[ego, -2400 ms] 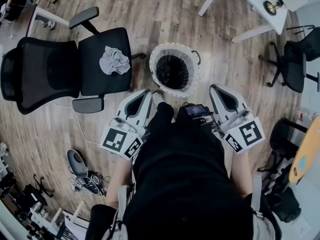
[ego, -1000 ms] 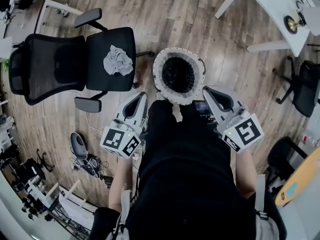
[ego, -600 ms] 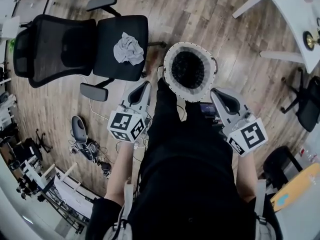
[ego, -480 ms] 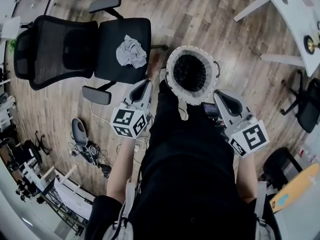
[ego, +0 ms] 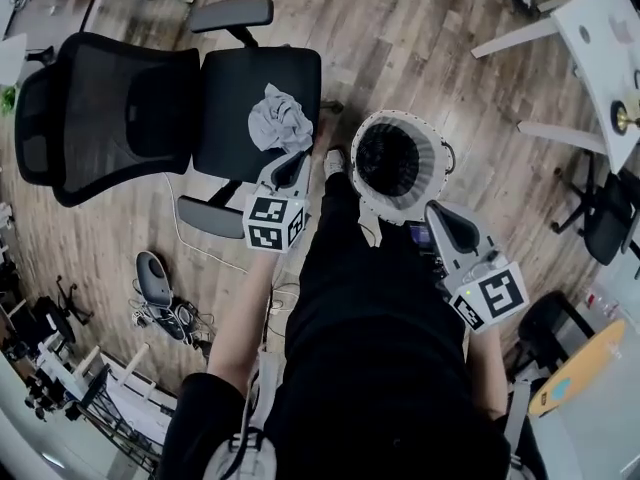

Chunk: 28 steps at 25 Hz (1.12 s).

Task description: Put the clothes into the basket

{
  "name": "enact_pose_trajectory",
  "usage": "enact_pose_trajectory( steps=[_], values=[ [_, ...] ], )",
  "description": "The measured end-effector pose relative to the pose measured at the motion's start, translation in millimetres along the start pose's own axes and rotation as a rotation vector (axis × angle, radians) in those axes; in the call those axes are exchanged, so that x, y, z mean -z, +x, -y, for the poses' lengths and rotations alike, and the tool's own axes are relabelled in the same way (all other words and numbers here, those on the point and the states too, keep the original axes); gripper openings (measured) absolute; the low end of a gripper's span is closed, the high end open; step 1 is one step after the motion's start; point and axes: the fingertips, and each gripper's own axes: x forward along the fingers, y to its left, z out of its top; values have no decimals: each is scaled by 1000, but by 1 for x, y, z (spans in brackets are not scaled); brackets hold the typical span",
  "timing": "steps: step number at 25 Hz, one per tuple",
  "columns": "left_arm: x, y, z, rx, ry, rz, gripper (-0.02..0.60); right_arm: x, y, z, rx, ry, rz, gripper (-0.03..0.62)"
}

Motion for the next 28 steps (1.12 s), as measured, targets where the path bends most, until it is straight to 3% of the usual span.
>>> enact_pose_trajectory(
  steps=[8, 14, 18, 28],
  values=[
    [37, 40, -75, -22, -46, -68, 70, 11, 79, -23, 8, -39, -84, 15],
    [70, 77, -116, -22, -75, -148, 226, 19, 121, -40, -30, -47, -168, 15],
    [93, 108, -151, -54, -121, -211, 280, 23, 140, -39, -44, -17, -215, 15],
    [153, 156, -196, -116, -42, -326, 417, 41, 185, -26, -83, 28, -299, 15]
  ],
)
